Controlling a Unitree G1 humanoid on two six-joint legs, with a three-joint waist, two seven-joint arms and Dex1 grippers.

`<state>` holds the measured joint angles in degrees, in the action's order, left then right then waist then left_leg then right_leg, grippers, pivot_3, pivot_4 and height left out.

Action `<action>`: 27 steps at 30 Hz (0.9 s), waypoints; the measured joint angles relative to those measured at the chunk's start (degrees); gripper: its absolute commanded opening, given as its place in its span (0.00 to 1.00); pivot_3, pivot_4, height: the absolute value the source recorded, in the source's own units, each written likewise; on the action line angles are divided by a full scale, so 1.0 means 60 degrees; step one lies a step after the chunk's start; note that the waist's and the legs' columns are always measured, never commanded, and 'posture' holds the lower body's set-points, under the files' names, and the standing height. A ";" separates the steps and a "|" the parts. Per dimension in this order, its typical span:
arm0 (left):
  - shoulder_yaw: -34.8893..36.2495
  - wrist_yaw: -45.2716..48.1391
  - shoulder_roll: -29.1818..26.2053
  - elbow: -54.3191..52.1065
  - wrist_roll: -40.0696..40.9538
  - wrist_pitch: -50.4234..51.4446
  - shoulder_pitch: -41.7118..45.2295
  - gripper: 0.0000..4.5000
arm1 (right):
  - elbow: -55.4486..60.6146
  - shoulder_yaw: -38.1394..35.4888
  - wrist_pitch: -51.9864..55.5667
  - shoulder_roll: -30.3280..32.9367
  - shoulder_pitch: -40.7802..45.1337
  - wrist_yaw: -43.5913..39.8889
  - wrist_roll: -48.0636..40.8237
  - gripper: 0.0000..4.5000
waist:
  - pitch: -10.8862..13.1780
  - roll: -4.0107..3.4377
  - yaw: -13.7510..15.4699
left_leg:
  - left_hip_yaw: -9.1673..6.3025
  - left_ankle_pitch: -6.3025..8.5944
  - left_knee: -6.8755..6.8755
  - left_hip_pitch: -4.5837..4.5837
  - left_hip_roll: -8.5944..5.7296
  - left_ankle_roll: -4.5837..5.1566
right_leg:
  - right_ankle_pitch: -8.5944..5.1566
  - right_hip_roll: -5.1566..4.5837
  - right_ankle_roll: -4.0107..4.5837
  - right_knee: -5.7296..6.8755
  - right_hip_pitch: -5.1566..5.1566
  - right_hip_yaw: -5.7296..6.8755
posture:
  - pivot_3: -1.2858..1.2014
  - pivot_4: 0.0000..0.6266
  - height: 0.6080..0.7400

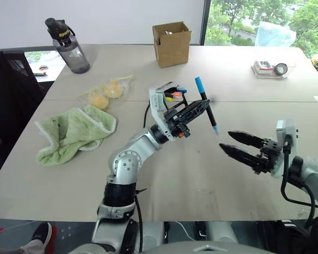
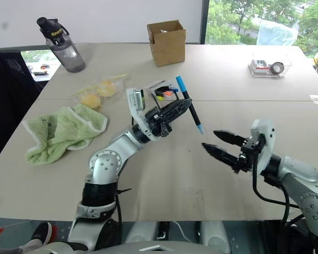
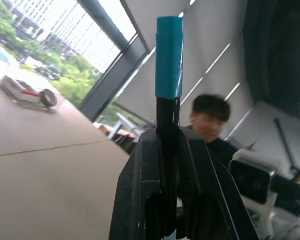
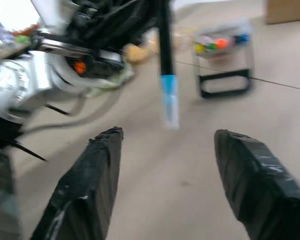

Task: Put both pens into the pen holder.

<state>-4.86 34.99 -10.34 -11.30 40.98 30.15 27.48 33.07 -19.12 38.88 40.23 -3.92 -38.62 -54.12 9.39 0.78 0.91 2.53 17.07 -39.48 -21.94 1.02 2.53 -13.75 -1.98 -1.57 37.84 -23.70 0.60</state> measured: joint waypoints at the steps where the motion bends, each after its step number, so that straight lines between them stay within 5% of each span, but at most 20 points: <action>1: -0.0353 0.0090 -0.0284 0.0106 -0.0902 -0.0722 0.0190 0.00 | -0.0177 -0.0311 -0.0135 0.0095 -0.0014 -0.0142 0.0040 0.70 | 0.0000 0.0000 0.0001 | 0.0003 0.0000 0.0001 0.0002 -0.0002 0.0000 | 0.0000 0.0000 0.0000 -0.0002 0.0000 -0.0003 | 0.52 0.24 0.97; 10: -0.1924 -0.0930 -0.1362 0.2220 -0.7617 -0.7426 0.1592 0.00 | -0.1139 -0.1303 -0.1136 0.0412 -0.0076 -0.1419 0.0364 0.70 | 0.0001 0.0001 -0.0010 | 0.0010 0.0003 0.0021 0.0000 0.0031 0.0005 | 0.0001 -0.0004 -0.0001 -0.0025 -0.0001 -0.0009 | 0.52 0.24 0.97; 18: -0.1957 -0.1805 -0.1803 0.3142 -0.9789 -0.8867 0.1776 0.00 | -0.1141 -0.1332 -0.1339 0.0371 -0.0028 -0.1505 0.0372 0.70 | 0.0001 0.0001 -0.0007 | 0.0010 0.0003 0.0020 -0.0002 0.0036 0.0006 | 0.0002 -0.0013 -0.0003 -0.0022 -0.0002 -0.0001 | 0.52 0.24 0.97; 27: -0.1947 -0.2245 -0.1814 0.4358 -1.0287 -0.9322 0.1861 0.00 | -0.1141 -0.1332 -0.1538 0.0300 -0.0107 -0.1577 0.0446 0.70 | 0.0001 0.0001 -0.0008 | 0.0008 0.0003 0.0019 0.0001 0.0036 0.0006 | 0.0002 -0.0017 -0.0004 -0.0013 -0.0001 0.0006 | 0.52 0.24 0.97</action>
<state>-16.54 21.52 -21.22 14.85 -20.74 -25.79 38.65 26.23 -27.12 29.65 42.03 -4.56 -48.08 -51.44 9.40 0.78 0.87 2.58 17.09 -39.37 -21.94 1.24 2.57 -13.73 -2.08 -1.59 37.76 -23.70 0.64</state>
